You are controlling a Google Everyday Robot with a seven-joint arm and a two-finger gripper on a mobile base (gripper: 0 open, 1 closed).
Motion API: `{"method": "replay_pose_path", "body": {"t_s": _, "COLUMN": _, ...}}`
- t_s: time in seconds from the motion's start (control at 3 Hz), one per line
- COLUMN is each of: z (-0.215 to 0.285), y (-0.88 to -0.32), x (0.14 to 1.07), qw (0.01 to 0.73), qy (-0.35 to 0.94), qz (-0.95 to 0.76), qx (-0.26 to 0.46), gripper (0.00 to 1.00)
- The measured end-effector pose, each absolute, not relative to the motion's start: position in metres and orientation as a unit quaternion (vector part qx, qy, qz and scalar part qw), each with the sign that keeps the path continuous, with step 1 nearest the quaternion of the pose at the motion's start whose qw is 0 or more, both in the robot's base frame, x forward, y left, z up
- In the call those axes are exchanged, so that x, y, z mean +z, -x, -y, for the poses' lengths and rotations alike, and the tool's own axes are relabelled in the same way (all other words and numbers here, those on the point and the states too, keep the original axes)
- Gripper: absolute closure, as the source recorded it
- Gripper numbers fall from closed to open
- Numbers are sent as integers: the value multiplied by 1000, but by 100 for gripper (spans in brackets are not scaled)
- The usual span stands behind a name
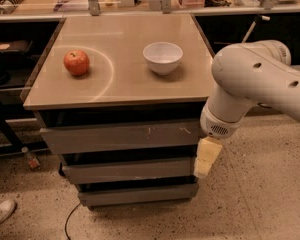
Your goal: Open top drawer
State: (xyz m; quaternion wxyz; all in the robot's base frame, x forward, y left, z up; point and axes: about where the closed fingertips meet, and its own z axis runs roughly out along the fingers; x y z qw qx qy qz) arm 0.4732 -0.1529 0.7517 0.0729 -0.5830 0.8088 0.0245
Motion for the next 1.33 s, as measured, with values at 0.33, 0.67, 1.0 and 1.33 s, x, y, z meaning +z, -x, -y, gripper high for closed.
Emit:
{"method": "replay_pose_path", "body": {"t_s": 0.33, "z": 153, "y": -473, "x": 750, "qw": 72, "qy": 583, "qz": -809, "qx": 26, "gripper": 0}}
{"method": "replay_pose_path", "body": {"t_s": 0.67, "z": 147, "y": -472, "x": 745, "qw": 73, "qy": 589, "qz": -805, "qx": 26, "gripper": 0}}
{"method": "replay_pose_path", "body": {"t_s": 1.0, "z": 135, "y": -493, "x": 739, "qw": 99, "qy": 586, "qz": -805, "qx": 1, "gripper": 0}}
{"method": "replay_pose_path", "body": {"t_s": 1.33, "z": 131, "y": -520, "x": 737, "qw": 131, "qy": 572, "qz": -809, "qx": -22, "gripper": 0}}
